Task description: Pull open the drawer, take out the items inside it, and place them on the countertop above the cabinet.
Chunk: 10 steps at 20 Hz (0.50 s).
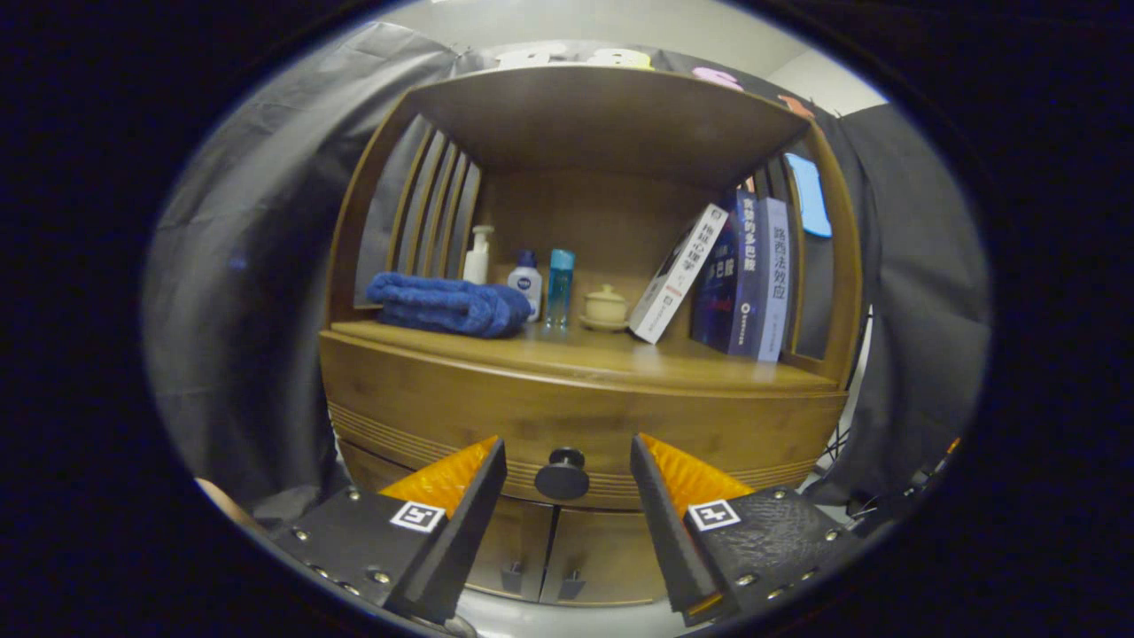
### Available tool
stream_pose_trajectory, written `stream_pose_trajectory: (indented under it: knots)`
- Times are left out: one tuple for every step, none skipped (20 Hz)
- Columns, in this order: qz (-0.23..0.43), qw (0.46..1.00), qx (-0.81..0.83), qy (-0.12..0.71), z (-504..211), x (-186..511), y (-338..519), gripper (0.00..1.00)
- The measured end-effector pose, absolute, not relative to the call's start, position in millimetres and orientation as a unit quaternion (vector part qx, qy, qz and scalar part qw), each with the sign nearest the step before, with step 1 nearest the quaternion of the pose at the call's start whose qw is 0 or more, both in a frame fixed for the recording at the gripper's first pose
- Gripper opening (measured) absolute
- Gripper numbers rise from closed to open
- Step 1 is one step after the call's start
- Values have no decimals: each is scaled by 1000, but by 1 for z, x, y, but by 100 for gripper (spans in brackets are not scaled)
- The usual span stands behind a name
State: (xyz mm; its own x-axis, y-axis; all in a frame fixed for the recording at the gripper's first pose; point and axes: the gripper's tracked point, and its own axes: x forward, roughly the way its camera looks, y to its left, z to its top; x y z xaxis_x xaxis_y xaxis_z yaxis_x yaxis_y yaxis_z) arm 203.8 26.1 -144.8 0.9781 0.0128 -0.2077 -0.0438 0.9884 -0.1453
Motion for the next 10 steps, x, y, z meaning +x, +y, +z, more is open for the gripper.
stream_pose_trajectory:
  knots:
    - [15, 991, -75, 110, -152, 209, 24, 80]
    - [16, 991, -71, 116, -159, 214, 24, 80]
    - [17, 990, -66, 122, -165, 219, 25, 80]
    - [14, 990, -65, 127, -170, 227, 24, 80]
    - [20, 990, -59, 130, -174, 230, 28, 72]
    - [22, 989, -57, 137, -178, 233, 29, 65]
    - [28, 986, -57, 152, -186, 235, 31, 58]
    - [20, 987, -52, 151, -184, 231, 28, 50]
    - [19, 987, -47, 151, -185, 234, 31, 44]
    - [13, 987, -41, 153, -185, 234, 31, 42]
